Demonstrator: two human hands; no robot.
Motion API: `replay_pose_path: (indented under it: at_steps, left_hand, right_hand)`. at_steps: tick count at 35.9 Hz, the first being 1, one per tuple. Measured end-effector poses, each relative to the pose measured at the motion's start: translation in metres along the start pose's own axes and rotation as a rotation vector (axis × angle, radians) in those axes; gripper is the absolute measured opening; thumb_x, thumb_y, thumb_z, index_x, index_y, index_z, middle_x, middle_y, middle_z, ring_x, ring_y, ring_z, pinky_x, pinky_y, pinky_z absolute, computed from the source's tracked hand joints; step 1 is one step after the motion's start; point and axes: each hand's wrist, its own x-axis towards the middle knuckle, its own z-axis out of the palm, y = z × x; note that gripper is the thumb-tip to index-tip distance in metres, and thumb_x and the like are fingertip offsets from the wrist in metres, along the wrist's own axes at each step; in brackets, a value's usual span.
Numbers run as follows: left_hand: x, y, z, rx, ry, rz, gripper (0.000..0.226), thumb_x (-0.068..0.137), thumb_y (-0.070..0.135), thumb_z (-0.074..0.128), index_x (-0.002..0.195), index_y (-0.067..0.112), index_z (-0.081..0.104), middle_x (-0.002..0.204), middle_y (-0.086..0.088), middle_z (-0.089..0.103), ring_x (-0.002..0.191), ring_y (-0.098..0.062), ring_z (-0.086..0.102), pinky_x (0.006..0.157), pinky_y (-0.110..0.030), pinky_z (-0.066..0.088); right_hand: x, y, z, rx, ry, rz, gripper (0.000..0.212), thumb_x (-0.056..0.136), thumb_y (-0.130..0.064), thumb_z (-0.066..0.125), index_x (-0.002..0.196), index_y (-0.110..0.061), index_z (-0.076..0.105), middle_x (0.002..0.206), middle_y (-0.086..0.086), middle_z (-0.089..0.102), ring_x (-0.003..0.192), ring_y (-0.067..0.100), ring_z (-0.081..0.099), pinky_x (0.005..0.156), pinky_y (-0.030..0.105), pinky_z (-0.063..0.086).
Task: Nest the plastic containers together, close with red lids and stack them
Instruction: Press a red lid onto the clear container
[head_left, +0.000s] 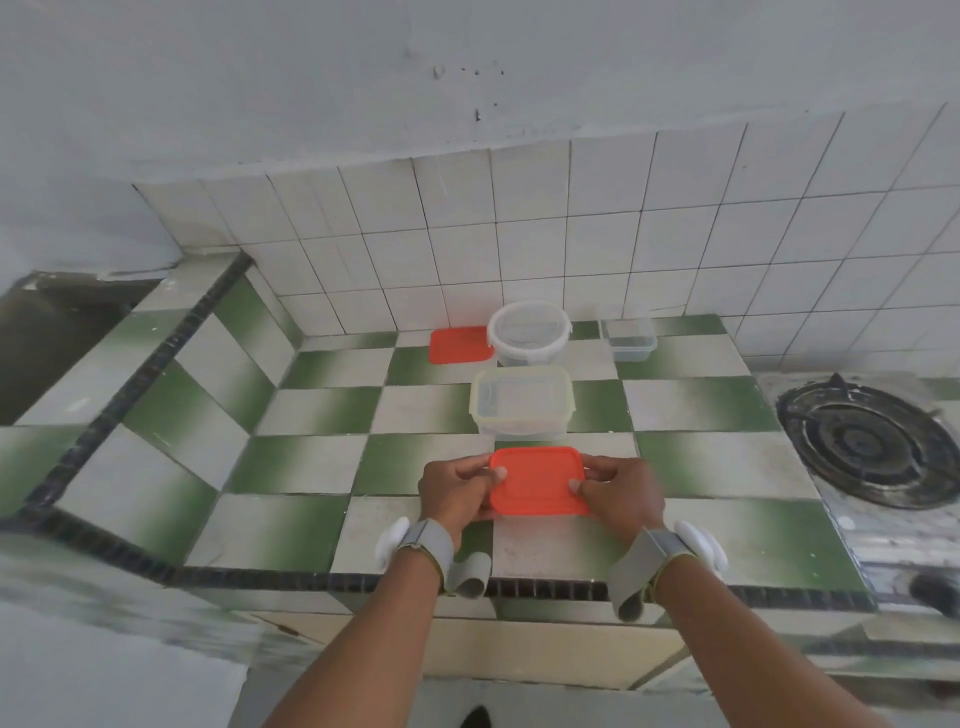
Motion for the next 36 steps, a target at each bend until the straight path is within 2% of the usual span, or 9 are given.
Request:
replay_pose_path:
  at_steps: [6,13,17,21,24,27,31,34,36]
  left_hand:
    - [0.016,0.003,-0.017,0.022,0.020,-0.009,0.032,0.086,0.011,0.081,0.118,0.010,0.076,0.104,-0.013,0.078,0.078,-0.022,0.074,0.056,-0.028,0.063]
    - [0.023,0.003,-0.033,0.009,-0.016,-0.044,0.032,0.085,0.010,0.082,0.116,0.010,0.076,0.103,-0.012,0.077,0.079,-0.022,0.074,0.060,-0.035,0.066]
    - [0.023,0.004,-0.036,0.041,-0.031,-0.067,0.029,0.082,0.017,0.085,0.110,0.011,0.079,0.098,-0.012,0.078,0.075,-0.025,0.075,0.063,-0.040,0.066]
    - [0.025,0.009,-0.052,0.066,-0.058,-0.073,0.048,0.064,0.040,0.096,0.103,0.017,0.078,0.093,-0.009,0.081,0.061,-0.021,0.076,0.064,-0.041,0.067]
    - [0.047,0.018,-0.071,0.033,-0.022,-0.101,0.051,0.063,0.044,0.095,0.102,0.016,0.077,0.095,-0.007,0.080,0.059,-0.020,0.072,0.068,-0.042,0.067]
    - [0.080,0.035,-0.086,0.014,0.036,-0.075,0.047,0.066,0.037,0.095,0.101,0.010,0.079,0.092,-0.009,0.081,0.059,-0.021,0.071,0.068,-0.040,0.067]
    - [0.142,0.065,-0.084,0.123,0.069,0.068,0.049,0.069,0.030,0.095,0.109,0.007,0.077,0.100,-0.010,0.079,0.071,-0.018,0.072,0.064,-0.033,0.065]
    - [0.174,0.089,-0.075,0.398,0.086,0.256,0.057,0.068,0.035,0.094,0.118,0.017,0.075,0.119,-0.004,0.076,0.102,-0.021,0.072,0.091,-0.041,0.061]
    - [0.192,0.104,-0.069,0.545,0.045,0.358,0.061,0.070,0.029,0.093,0.125,0.015,0.071,0.131,-0.005,0.070,0.122,-0.023,0.063,0.108,-0.034,0.048]
  right_hand:
    - [-0.010,-0.009,0.022,0.051,0.056,-0.046,0.040,0.080,-0.021,0.077,0.120,-0.023,0.072,0.102,0.000,0.078,0.098,0.022,0.071,0.094,0.032,0.053]
    - [-0.009,-0.019,0.033,0.048,0.052,0.003,0.040,0.078,-0.017,0.079,0.118,-0.021,0.073,0.095,0.000,0.077,0.095,0.021,0.070,0.094,0.036,0.055]
    - [0.001,-0.011,0.027,0.073,-0.046,0.032,0.039,0.075,-0.019,0.084,0.113,-0.024,0.075,0.086,-0.005,0.077,0.081,0.019,0.075,0.082,0.041,0.062]
    - [0.014,-0.003,0.013,0.245,-0.115,0.098,0.047,0.073,-0.014,0.086,0.116,-0.002,0.069,0.094,0.009,0.075,0.081,0.025,0.075,0.078,0.049,0.062]
    - [0.024,-0.005,-0.010,0.353,-0.054,0.114,0.035,0.081,-0.002,0.077,0.113,0.006,0.067,0.091,0.022,0.073,0.075,0.028,0.070,0.079,0.048,0.061]
    - [0.040,-0.014,-0.037,0.365,0.068,0.138,0.029,0.081,-0.008,0.078,0.107,0.003,0.071,0.093,0.024,0.074,0.078,0.033,0.072,0.083,0.047,0.059]
    - [0.090,-0.033,-0.051,0.218,0.141,0.148,0.071,0.062,-0.044,0.088,0.120,-0.010,0.066,0.101,0.012,0.075,0.077,0.029,0.075,0.088,0.053,0.058]
    - [0.117,-0.052,-0.051,0.014,0.184,0.081,0.101,0.058,-0.060,0.085,0.139,-0.014,0.046,0.131,0.016,0.062,0.110,0.035,0.064,0.100,0.056,0.049]
    - [0.131,-0.069,-0.050,-0.123,0.235,0.061,0.105,0.064,-0.059,0.082,0.146,-0.014,0.035,0.141,0.019,0.051,0.129,0.038,0.048,0.108,0.053,0.040]
